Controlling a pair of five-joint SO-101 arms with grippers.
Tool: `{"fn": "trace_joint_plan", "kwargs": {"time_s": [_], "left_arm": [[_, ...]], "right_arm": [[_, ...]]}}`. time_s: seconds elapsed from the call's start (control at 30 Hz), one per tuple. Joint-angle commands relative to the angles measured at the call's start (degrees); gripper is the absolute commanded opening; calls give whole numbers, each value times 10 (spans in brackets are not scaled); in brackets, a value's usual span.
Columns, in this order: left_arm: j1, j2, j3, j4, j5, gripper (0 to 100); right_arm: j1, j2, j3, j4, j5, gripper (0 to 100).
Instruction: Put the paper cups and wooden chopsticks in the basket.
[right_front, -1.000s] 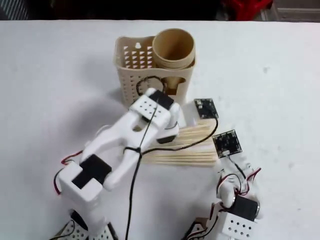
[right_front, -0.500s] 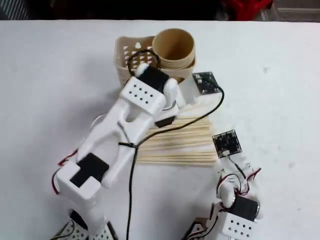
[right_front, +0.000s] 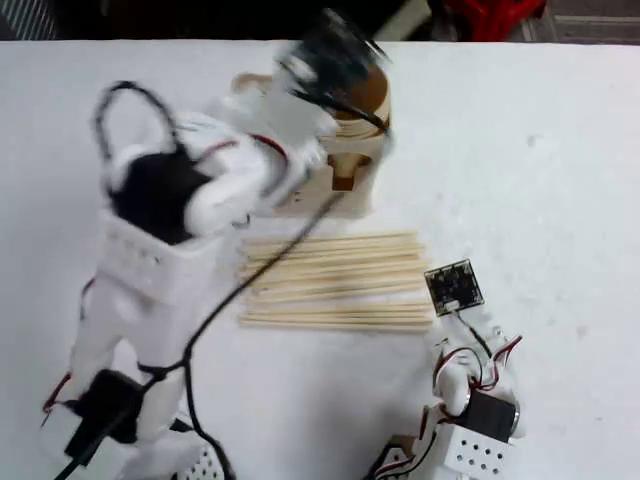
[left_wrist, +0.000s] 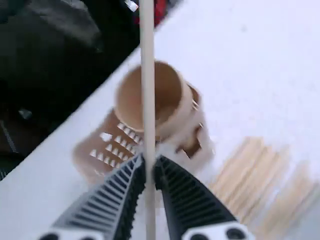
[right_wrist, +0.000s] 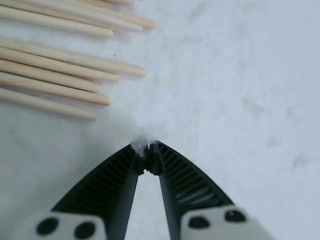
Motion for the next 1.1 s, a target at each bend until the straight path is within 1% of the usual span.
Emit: {"fn": "trace_joint_plan", "kwargs": {"time_s": [0.0,0.1,0.2,0.33,0.37,0.43,0.6,0.77,0.87,1.0,1.07], "left_arm": [[-71,-13,0,-135,95,23],[-107,13,63,-267,153,23],[-118,33,158,-405,189,23],[-127,36,290,-568,202,23],[-127,36,319,-600,200,23],[-127,36,366,-638,200,23],[-132,36,421,-653,200,28],[-156,29,439,-651,203,99],[-167,4,458,-651,203,97],[-167,-52,495,-648,200,98],[-167,-94,505,-619,200,98]], "right_arm": [[2,-7,1,-11,3,15],[2,-7,1,-11,3,15],[2,-7,2,-11,3,15],[2,-7,2,-11,3,15],[2,-7,2,-11,4,15],[0,-7,2,-11,4,15],[-36,-7,12,-11,5,15],[-36,-7,13,-11,5,15],[-38,-7,13,-11,5,15],[-39,-7,13,-11,5,15],[-38,-7,13,-11,5,15]]}}
